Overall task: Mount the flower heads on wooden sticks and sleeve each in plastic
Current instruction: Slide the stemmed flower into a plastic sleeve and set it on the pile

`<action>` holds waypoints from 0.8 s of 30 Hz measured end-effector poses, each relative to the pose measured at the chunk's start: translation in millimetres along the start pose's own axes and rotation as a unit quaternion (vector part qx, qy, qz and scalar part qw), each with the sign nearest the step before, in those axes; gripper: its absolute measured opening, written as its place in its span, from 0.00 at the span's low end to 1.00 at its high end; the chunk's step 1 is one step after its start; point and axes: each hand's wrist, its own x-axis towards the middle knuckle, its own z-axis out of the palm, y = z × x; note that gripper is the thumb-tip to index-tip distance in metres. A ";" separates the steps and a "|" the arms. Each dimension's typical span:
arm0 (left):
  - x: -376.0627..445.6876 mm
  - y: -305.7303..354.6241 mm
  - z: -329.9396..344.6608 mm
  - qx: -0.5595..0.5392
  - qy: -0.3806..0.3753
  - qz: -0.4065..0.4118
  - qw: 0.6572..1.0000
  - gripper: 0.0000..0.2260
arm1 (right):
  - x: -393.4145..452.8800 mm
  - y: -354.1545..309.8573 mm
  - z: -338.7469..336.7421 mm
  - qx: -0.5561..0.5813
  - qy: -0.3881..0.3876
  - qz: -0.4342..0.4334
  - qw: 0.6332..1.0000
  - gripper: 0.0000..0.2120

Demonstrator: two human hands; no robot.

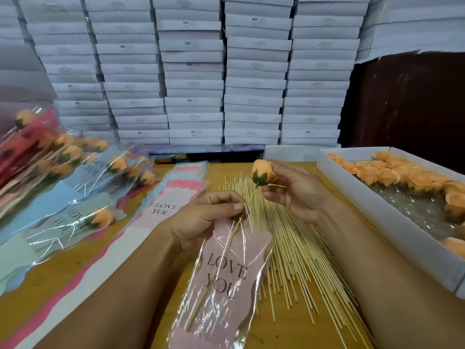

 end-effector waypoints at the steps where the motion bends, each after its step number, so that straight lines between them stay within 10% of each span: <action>1: -0.1 -0.1 0.3 -0.002 -0.005 -0.004 1.000 0.05 | -0.9 -0.8 0.3 0.000 -0.006 0.003 1.000 0.14; 24: 5.3 -2.5 -0.5 -0.001 0.061 0.078 0.995 0.02 | -15.6 3.4 22.0 -0.314 -0.074 -0.020 0.946 0.15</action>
